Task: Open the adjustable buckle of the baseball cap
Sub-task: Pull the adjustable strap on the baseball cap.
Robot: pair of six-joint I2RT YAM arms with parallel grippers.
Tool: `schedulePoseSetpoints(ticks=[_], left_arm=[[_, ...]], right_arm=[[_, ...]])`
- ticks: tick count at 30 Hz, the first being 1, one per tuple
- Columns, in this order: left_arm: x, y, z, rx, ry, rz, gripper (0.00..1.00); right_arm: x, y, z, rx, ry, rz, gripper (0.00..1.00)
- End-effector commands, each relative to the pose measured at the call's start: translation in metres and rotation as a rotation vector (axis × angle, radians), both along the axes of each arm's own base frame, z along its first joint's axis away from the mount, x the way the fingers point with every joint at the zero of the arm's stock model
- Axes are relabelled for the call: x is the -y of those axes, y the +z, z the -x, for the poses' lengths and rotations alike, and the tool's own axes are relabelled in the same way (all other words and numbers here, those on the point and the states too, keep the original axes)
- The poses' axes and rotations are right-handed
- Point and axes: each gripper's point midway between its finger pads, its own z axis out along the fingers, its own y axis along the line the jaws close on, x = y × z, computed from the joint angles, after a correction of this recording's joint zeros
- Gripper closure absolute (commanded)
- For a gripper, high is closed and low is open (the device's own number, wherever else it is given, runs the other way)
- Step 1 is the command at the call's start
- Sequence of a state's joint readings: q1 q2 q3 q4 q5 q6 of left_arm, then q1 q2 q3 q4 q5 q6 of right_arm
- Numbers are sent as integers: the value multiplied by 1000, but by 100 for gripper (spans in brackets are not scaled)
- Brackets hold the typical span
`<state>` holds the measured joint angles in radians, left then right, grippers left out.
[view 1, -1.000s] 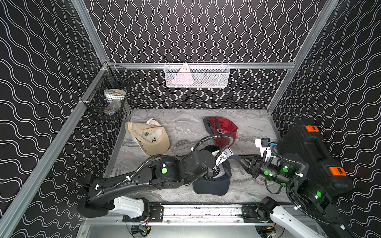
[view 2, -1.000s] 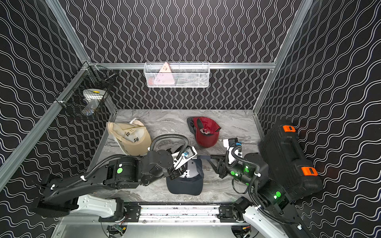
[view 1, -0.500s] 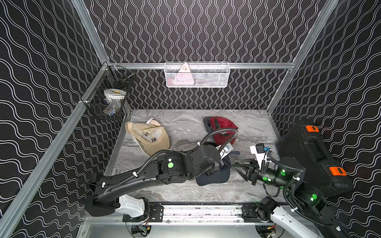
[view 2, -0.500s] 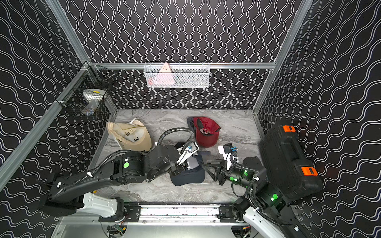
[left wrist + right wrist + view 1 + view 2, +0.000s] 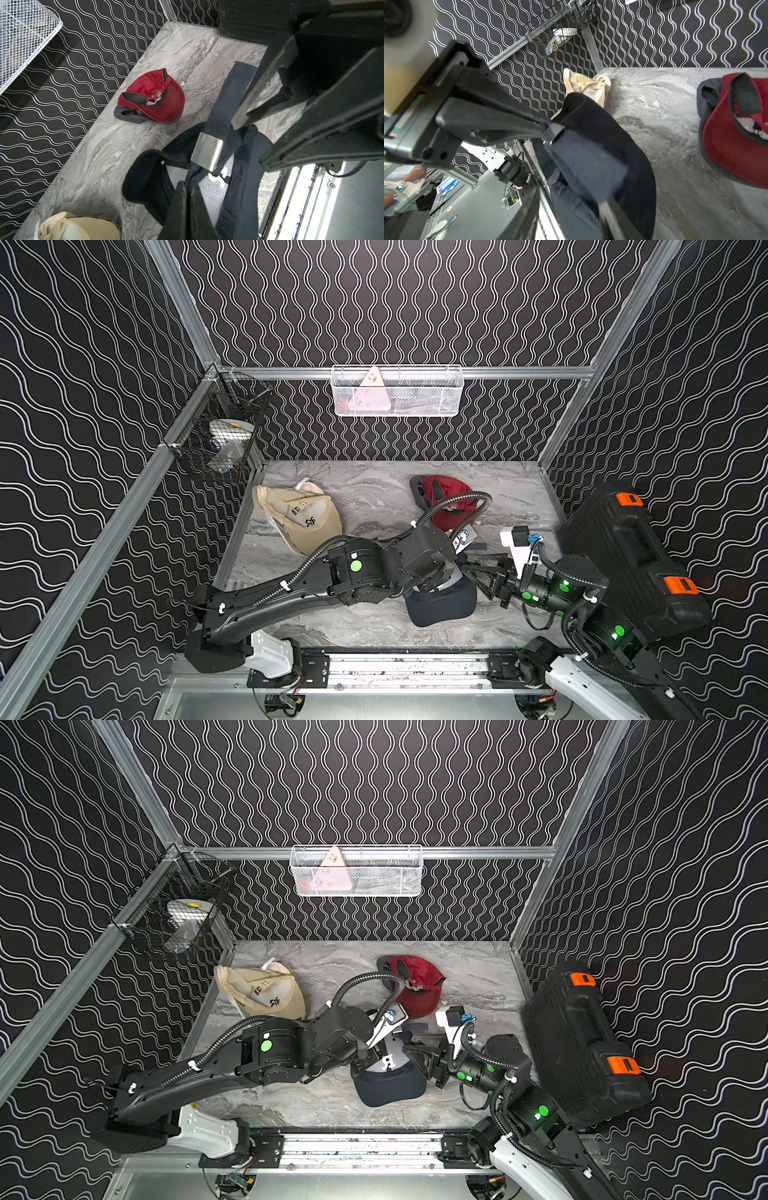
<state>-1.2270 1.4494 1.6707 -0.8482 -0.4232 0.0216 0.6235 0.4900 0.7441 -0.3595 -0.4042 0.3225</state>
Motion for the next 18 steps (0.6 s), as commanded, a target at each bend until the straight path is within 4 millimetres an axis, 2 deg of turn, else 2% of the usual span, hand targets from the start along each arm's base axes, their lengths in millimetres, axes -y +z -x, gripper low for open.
schedulePoseSetpoints(ticks=[1, 18], left_arm=[[1, 2, -1, -19, 9, 18, 100], [9, -4, 1, -67, -3, 16, 100]], right_arm=[[-3, 14, -4, 60, 3, -23, 53], [-23, 14, -12, 81, 31, -12, 56]])
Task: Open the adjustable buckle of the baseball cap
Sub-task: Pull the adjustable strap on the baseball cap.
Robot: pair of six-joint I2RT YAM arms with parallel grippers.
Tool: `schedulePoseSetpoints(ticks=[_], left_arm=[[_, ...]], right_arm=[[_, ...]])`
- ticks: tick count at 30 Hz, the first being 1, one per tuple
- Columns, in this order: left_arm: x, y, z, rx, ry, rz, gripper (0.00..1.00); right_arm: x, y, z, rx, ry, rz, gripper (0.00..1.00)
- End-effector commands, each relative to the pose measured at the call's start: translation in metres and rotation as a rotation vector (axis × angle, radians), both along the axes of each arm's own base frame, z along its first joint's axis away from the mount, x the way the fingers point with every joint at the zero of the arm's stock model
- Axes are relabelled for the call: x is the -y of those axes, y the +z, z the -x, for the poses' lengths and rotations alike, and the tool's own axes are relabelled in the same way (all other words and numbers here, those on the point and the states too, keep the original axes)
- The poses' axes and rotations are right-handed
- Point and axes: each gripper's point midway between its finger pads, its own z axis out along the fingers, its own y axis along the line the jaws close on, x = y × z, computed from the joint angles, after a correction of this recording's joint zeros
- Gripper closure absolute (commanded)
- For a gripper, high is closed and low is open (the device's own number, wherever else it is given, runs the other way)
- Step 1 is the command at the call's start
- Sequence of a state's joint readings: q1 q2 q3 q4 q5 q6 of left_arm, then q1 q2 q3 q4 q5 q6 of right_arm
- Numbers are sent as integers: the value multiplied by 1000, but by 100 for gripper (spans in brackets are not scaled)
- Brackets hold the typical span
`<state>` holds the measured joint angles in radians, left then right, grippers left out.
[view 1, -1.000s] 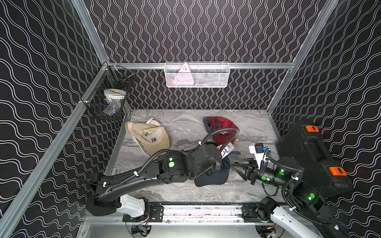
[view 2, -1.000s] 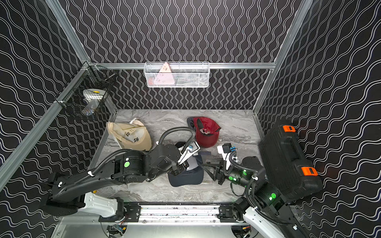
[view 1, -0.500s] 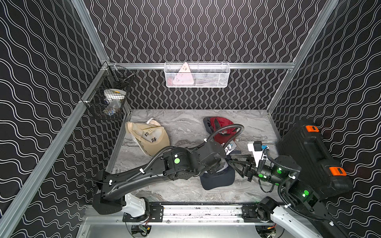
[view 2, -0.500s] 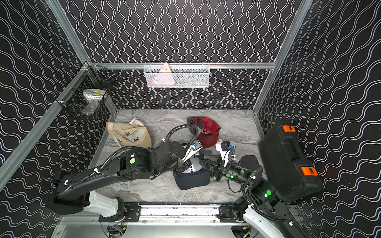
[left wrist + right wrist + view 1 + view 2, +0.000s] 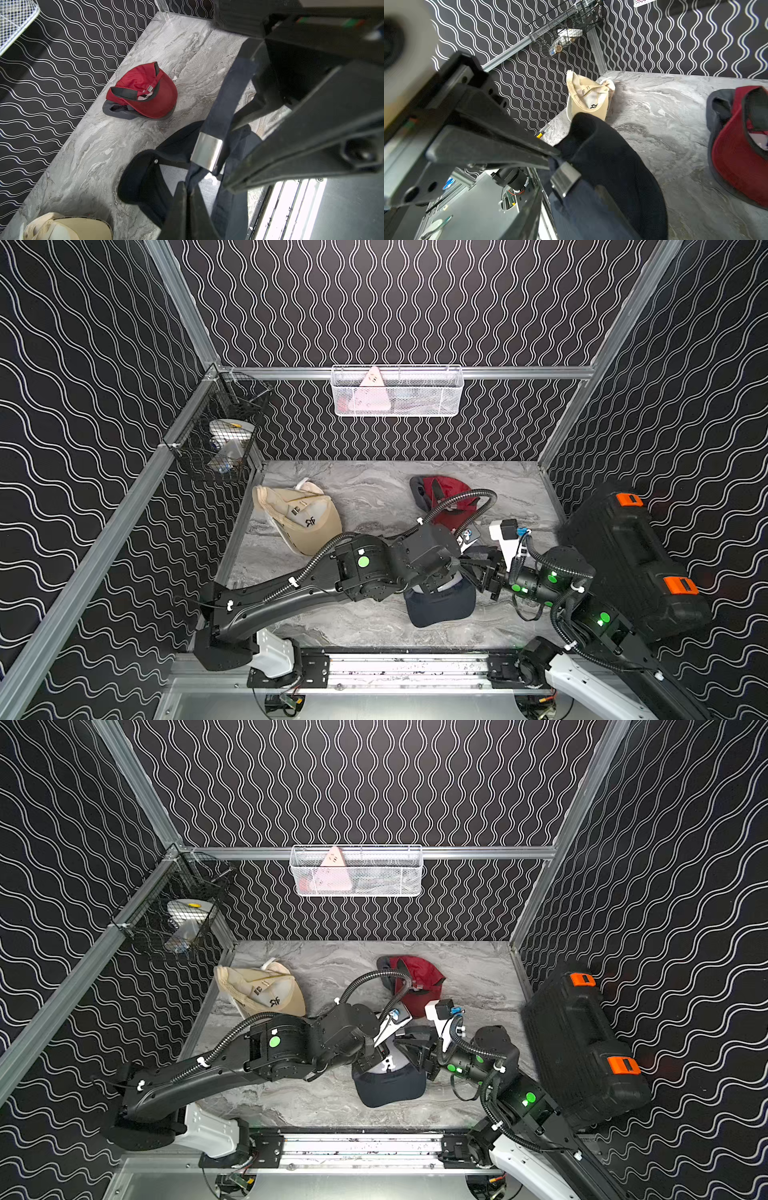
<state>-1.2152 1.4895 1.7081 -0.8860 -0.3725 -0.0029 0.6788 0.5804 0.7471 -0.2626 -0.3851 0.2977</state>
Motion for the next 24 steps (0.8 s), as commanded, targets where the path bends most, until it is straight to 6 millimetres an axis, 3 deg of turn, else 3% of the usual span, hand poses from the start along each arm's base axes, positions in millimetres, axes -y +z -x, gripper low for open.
schedulePoseSetpoints(ticks=[1, 12, 24], left_arm=[[2, 5, 0, -11, 9, 29, 100], [2, 6, 4, -35, 2, 42, 100], [-4, -1, 9, -56, 1, 44, 100]], right_arm=[[-4, 11, -2, 52, -5, -19, 56], [-26, 7, 3, 98, 4, 37, 72], [-21, 10, -3, 87, -53, 16, 85]])
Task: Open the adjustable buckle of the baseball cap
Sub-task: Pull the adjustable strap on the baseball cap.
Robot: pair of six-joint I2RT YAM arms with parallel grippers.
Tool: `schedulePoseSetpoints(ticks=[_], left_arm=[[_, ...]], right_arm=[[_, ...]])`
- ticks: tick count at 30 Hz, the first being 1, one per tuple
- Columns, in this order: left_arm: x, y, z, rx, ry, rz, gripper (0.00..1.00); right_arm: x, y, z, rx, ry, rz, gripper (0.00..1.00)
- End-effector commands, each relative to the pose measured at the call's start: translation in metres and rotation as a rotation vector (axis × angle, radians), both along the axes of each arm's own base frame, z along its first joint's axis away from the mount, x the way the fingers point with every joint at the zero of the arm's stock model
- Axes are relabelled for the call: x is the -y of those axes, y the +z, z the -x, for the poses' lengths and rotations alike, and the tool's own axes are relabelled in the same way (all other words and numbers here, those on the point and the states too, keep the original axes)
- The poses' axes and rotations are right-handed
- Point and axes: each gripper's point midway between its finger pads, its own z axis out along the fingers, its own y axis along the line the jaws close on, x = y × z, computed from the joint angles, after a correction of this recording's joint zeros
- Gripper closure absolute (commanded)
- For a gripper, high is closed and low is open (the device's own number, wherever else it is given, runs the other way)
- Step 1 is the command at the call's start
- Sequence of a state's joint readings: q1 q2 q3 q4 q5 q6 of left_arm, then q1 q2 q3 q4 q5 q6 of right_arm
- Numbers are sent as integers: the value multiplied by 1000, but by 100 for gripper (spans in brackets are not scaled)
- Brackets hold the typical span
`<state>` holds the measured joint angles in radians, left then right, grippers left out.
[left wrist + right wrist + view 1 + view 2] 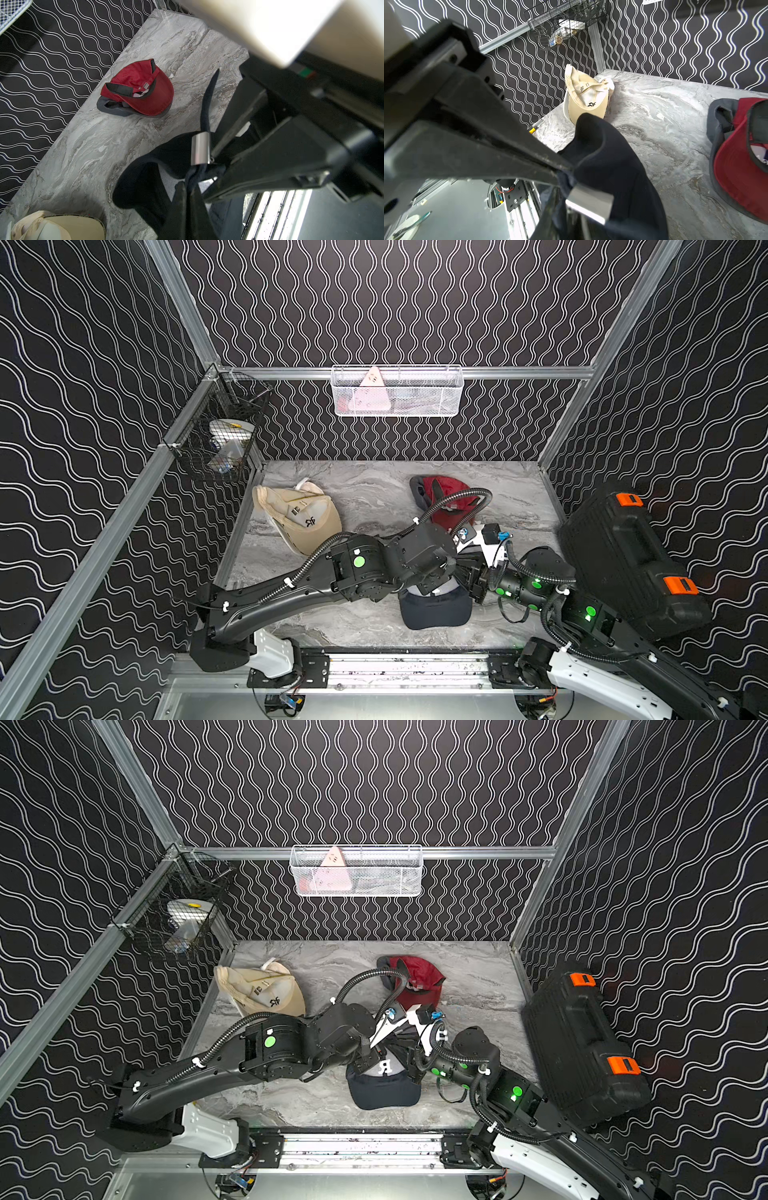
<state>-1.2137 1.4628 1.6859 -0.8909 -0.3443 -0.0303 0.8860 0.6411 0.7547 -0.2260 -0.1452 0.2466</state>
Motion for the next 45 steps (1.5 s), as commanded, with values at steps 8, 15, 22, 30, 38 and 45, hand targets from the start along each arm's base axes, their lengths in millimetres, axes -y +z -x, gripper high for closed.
schedulePoseSetpoints(ticks=[8, 15, 22, 30, 38, 45], left_arm=[[1, -7, 6, -47, -5, 15, 100], [2, -10, 9, -63, -17, 24, 100], [1, -10, 13, -72, -25, 32, 100], [-2, -12, 14, -75, -25, 31, 100], [-4, -16, 17, -89, -26, 33, 100], [-9, -15, 18, -88, -25, 41, 100]], right_arm=[[4, 18, -7, 11, -56, -76, 96], [8, 17, -11, 5, -90, -85, 99], [13, 11, -18, -4, -140, -78, 100], [23, 12, -25, -6, -210, -86, 100], [32, 13, -28, -5, -261, -99, 100], [41, 13, -32, 0, -311, -114, 100]])
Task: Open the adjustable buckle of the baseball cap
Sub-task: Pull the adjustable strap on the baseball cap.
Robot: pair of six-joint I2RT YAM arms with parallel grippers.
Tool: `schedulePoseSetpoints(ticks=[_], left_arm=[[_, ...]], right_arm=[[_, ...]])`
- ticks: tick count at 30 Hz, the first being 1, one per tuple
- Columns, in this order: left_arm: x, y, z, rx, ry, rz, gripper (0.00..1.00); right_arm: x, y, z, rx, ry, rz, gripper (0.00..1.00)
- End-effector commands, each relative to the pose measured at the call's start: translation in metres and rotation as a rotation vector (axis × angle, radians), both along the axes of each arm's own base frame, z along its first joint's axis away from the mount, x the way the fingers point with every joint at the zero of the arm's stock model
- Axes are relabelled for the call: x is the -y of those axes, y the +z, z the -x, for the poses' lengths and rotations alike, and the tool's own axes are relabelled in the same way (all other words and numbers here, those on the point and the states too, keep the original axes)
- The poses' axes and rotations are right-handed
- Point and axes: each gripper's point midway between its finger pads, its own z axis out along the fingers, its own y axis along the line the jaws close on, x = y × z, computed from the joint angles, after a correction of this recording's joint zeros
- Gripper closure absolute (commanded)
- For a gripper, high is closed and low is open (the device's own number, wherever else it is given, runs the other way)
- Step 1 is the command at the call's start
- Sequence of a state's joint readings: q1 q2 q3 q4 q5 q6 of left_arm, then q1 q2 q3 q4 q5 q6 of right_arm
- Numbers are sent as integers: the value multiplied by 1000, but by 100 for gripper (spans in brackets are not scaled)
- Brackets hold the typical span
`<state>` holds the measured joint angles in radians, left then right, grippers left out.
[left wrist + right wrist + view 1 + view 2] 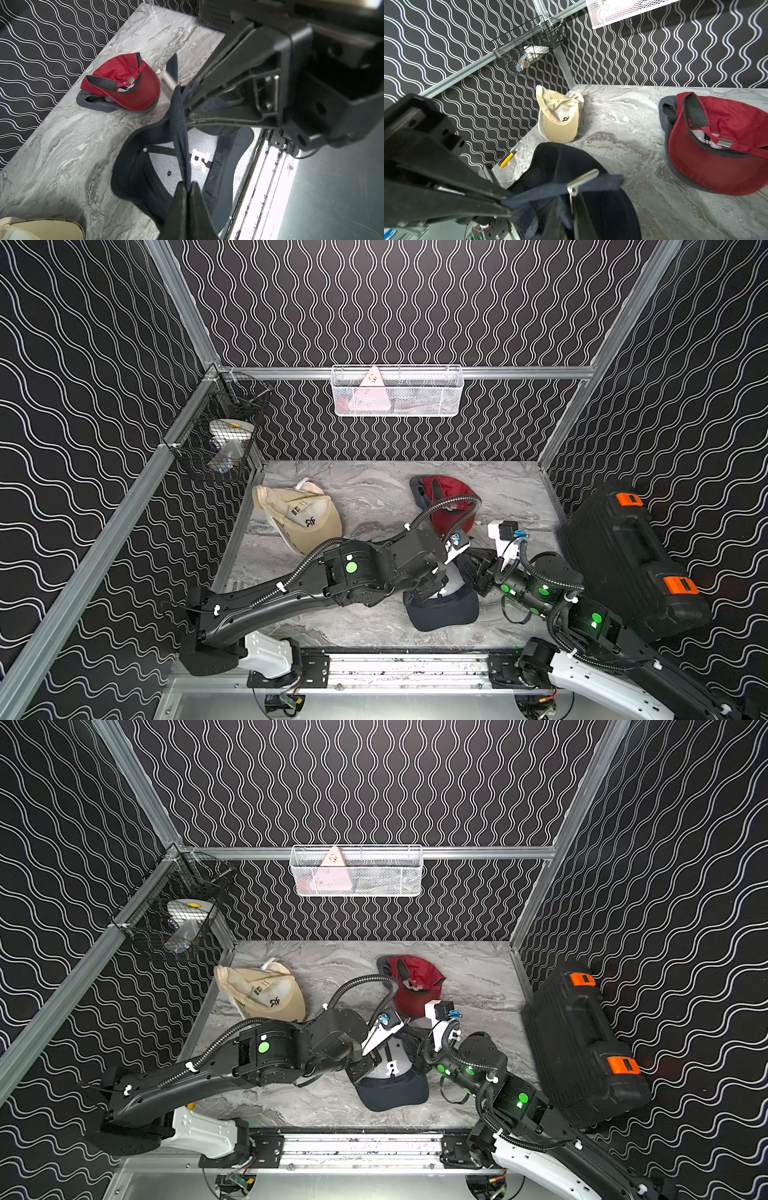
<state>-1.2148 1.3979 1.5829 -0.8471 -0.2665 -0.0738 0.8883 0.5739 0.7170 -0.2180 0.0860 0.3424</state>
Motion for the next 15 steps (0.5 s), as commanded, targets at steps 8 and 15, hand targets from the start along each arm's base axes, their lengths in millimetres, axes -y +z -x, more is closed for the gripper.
schedulePoseSetpoints(ticks=[8, 15], left_arm=[[-10, 0, 4, -14, 9, 2, 100], [-17, 2, 4, 0, 26, 8, 100]], right_arm=[[17, 11, -10, 27, -112, -50, 100], [27, 5, -15, 18, -172, -38, 100]])
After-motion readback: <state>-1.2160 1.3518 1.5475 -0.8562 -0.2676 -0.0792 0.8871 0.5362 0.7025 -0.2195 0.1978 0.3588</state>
